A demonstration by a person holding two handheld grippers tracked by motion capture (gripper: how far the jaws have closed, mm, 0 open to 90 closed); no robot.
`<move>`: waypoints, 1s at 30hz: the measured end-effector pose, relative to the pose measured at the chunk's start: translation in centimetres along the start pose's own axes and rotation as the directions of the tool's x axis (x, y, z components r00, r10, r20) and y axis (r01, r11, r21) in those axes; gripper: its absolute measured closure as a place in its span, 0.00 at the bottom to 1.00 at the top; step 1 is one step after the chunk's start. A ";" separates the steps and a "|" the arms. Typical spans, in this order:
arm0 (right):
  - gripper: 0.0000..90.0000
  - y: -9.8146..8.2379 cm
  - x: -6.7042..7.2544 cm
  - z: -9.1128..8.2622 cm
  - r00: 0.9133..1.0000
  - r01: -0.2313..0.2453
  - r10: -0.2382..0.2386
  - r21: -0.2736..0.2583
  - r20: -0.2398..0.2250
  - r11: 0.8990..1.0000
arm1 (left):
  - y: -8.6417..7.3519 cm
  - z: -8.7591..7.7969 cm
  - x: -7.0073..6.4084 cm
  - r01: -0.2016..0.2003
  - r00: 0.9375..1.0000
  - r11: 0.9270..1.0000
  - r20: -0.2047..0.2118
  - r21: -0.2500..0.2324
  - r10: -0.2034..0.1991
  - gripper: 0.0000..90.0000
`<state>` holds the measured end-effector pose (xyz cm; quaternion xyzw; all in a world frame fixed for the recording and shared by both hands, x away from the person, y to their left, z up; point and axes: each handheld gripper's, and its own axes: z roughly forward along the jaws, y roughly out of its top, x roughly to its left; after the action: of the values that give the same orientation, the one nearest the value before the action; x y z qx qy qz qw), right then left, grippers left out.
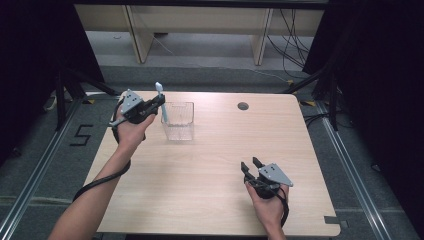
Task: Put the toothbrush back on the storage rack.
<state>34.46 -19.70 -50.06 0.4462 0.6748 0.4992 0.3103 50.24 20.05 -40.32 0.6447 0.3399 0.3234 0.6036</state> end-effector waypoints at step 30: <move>0.58 -0.1 0.2 0.2 1.000 0.018 -0.018 0.009 -0.011 1.000 | -2.3 0.2 -0.1 0.019 1.000 0.998 -0.017 0.055 -0.018 0.94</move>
<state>34.51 -19.49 -50.19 0.4388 0.6829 0.4958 0.3089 50.27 19.97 -42.66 0.6555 0.3594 0.3135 0.5856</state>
